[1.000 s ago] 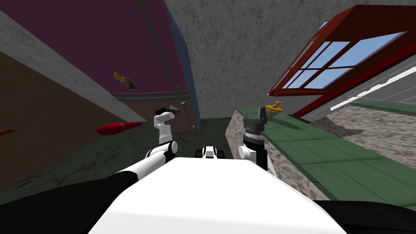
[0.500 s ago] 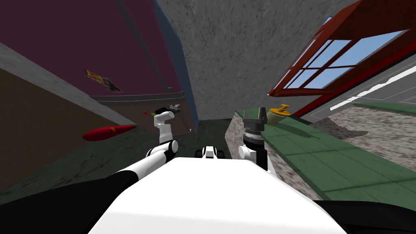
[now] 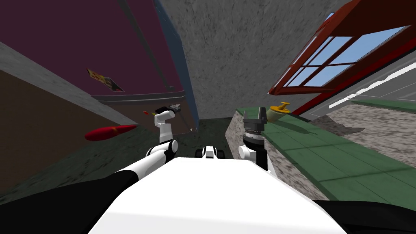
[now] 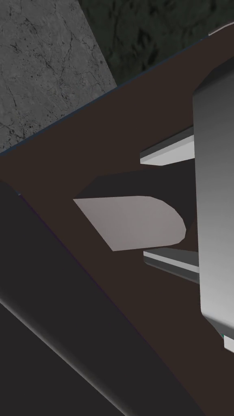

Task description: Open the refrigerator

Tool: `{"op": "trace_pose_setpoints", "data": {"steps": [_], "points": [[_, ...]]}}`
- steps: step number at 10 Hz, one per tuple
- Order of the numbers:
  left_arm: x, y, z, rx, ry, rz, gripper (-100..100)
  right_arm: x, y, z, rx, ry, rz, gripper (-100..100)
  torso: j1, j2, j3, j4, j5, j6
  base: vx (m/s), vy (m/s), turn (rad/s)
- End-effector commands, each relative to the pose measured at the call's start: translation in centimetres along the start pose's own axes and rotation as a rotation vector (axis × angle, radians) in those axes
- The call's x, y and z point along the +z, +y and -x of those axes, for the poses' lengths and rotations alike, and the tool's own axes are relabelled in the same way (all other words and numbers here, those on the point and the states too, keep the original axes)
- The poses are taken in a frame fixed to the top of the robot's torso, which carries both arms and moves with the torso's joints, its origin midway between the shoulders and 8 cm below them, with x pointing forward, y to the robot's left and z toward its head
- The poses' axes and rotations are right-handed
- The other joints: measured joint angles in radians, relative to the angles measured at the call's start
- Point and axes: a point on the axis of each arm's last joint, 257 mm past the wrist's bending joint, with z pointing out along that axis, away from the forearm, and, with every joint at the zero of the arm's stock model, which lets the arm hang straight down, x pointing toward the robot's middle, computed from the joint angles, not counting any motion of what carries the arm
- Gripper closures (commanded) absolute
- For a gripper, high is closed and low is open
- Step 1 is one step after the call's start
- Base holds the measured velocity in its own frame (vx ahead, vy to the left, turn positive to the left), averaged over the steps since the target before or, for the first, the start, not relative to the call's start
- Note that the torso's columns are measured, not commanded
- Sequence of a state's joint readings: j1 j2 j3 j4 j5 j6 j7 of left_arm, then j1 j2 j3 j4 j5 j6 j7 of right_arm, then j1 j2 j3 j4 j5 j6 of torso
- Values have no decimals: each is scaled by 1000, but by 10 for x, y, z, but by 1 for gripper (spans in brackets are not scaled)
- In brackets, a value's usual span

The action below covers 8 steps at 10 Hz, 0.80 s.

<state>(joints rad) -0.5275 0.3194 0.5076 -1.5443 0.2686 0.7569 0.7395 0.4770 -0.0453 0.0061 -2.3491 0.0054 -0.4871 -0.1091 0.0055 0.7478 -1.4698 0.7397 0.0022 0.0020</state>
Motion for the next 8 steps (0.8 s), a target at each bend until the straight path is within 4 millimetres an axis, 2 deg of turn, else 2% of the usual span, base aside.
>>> {"op": "trace_pose_setpoints", "data": {"steps": [1,4,6,7,8], "points": [[-2,23,-13,11,27,45,100,0,0,0,0,0,0,0,-1,-5,-3,0,-1,-4,-304,252,-67],[-2,35,-21,16,46,70,100,0,0,0,0,0,0,0,1,-10,-6,0,-1,-10,-257,146,-36],[-5,58,-39,28,83,121,100,0,0,0,0,0,0,0,2,-8,-5,0,-1,-8,-308,182,-44],[-5,58,-39,28,83,121,100,0,0,0,0,0,0,0,4,-5,-3,0,0,-6,-300,222,-63],[-7,69,-47,34,102,146,100,0,0,0,0,0,0,0,4,-9,-5,0,0,-9,-327,204,-54]]}}
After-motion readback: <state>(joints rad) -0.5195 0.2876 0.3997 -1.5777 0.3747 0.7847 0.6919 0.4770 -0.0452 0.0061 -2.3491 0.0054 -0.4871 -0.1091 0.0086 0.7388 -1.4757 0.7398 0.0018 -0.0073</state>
